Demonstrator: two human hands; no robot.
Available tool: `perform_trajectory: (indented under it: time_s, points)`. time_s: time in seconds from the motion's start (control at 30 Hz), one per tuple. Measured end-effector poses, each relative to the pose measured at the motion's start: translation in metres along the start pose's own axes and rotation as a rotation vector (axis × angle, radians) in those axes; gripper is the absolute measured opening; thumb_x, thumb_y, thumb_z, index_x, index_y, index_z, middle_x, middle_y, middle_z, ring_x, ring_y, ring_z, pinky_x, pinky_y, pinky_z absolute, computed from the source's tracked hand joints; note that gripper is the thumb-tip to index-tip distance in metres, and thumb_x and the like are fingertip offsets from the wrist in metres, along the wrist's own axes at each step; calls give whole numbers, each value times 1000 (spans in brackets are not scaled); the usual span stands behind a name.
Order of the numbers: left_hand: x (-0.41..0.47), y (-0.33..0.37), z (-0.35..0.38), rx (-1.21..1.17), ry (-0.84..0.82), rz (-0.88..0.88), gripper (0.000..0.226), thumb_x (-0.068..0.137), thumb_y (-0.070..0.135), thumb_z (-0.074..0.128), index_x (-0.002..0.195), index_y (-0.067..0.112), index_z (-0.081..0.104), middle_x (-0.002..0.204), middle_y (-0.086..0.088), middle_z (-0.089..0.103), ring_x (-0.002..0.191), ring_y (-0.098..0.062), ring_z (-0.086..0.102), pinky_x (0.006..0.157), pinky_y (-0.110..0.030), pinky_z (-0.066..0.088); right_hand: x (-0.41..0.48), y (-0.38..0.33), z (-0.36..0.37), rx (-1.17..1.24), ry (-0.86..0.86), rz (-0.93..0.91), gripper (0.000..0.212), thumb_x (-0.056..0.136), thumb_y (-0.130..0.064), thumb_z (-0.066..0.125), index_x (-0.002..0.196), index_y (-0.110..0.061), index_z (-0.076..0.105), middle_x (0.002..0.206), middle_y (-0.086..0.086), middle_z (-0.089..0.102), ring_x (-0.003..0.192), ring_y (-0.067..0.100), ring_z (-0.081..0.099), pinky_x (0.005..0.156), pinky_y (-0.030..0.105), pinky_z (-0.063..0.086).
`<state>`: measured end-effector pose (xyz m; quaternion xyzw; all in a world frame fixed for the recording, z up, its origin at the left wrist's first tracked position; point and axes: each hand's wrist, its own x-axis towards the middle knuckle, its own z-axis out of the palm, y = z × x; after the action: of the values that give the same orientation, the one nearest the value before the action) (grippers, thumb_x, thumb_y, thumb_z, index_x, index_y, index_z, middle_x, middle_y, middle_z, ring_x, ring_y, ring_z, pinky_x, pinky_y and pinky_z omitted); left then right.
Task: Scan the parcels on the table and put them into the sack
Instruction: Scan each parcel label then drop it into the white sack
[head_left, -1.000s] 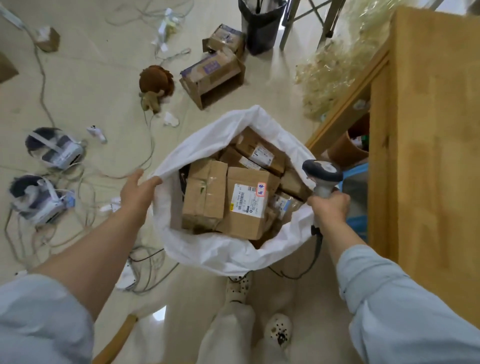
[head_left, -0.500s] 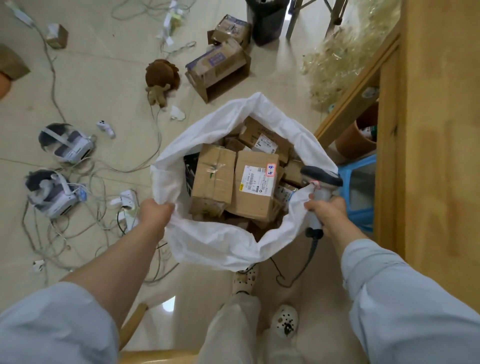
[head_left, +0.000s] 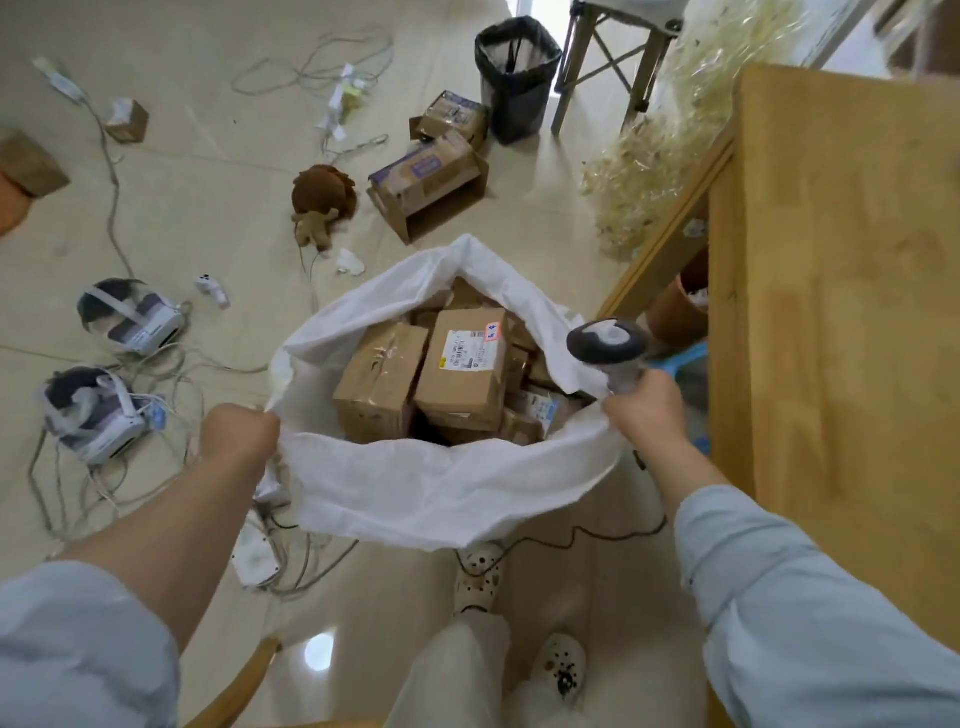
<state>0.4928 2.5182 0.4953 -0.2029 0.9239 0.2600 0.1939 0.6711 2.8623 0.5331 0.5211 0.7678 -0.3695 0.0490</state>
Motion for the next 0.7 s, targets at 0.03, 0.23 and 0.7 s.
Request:
perform_trajectory:
  time_s: [0.03, 0.23, 0.7]
  points:
    - [1, -4, 4, 53, -19, 0, 17, 83, 3, 57, 84, -13, 63, 76, -23, 56, 79, -39, 60, 66, -38, 43, -1, 4, 6, 1, -17, 38, 16, 82, -6, 62, 98, -4, 63, 97, 16, 64, 94, 34, 59, 78, 36, 46]
    - [-6, 16, 25, 223, 94, -126, 51, 80, 12, 65, 126, -4, 49, 132, -28, 43, 123, -42, 42, 101, -46, 41, -1, -7, 3, 32, 12, 29, 29, 81, -5, 64, 110, -4, 64, 107, 15, 65, 103, 33, 59, 83, 36, 47]
    - [-46, 107, 180, 705, -515, 559, 92, 80, 70, 55, 152, 38, 7, 160, -15, 0, 145, -41, -10, 111, -63, 12, 2, 5, 6, 247, 52, 82, 15, 80, -4, 66, 88, -14, 58, 89, 11, 64, 88, 29, 60, 74, 32, 46]
